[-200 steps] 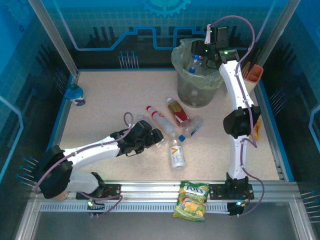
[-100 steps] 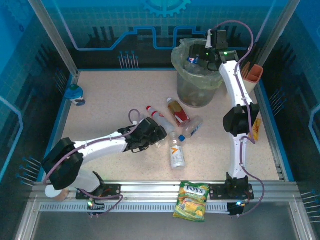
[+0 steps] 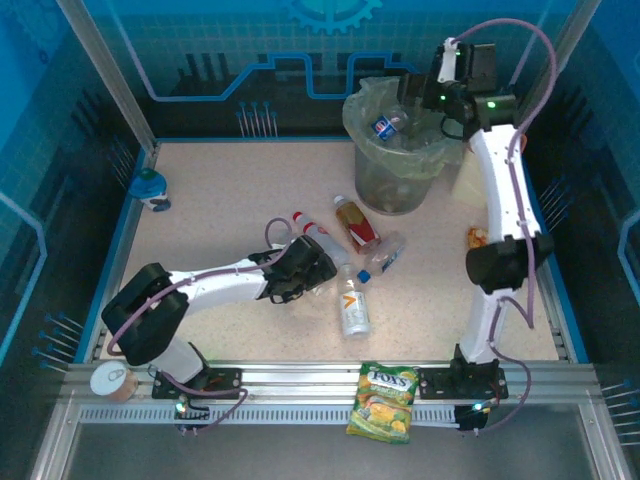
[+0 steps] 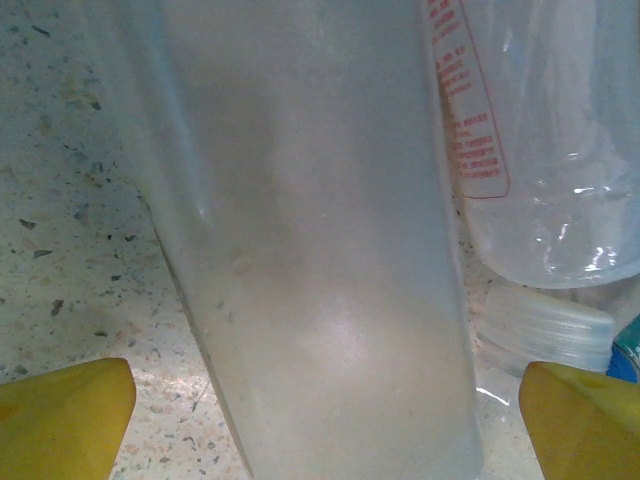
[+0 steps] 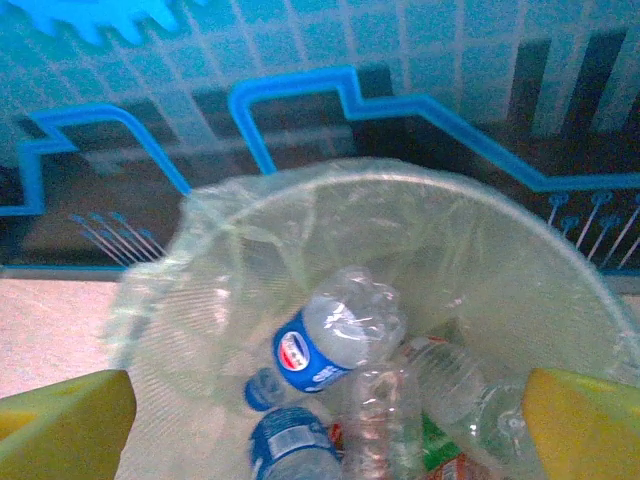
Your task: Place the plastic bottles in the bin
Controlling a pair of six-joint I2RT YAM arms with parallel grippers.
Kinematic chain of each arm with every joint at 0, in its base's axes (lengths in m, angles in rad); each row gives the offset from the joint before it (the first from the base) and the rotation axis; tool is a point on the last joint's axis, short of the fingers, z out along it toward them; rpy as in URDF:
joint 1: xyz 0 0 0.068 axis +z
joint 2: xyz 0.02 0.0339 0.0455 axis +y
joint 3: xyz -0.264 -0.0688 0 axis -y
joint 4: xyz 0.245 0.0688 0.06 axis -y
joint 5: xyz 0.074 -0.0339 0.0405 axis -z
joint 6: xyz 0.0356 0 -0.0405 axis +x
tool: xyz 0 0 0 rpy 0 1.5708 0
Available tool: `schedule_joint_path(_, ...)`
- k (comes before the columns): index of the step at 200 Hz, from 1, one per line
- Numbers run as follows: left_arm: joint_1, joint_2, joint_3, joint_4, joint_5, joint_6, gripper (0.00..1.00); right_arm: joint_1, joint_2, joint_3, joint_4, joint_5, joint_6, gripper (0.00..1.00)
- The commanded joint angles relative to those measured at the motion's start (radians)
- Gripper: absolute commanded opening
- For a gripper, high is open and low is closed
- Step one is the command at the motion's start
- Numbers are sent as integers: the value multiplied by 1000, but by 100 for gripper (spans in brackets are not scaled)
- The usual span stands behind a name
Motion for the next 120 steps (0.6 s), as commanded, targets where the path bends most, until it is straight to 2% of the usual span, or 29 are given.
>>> schedule_joint_path(1,-3,29,25,18,4,2,99,11,-131,-118,27,-44,-43,100)
schedule_joint_path(31,-3,43,19,29,12,-1,99,90,-296,-316,83,40,-141,100)
schedule_joint_path(45,-4,45,11,42,16,-4,99,102,-367,-425,119,-1,-160,100)
schedule_joint_path(81,-3,54,-4,63,37,-8,91,106,-536,-696,253,-132,-70,100)
schedule_joint_path(120,-5,45,-2,50,47,1,79,137,-664,-923,299,-107,-5,100)
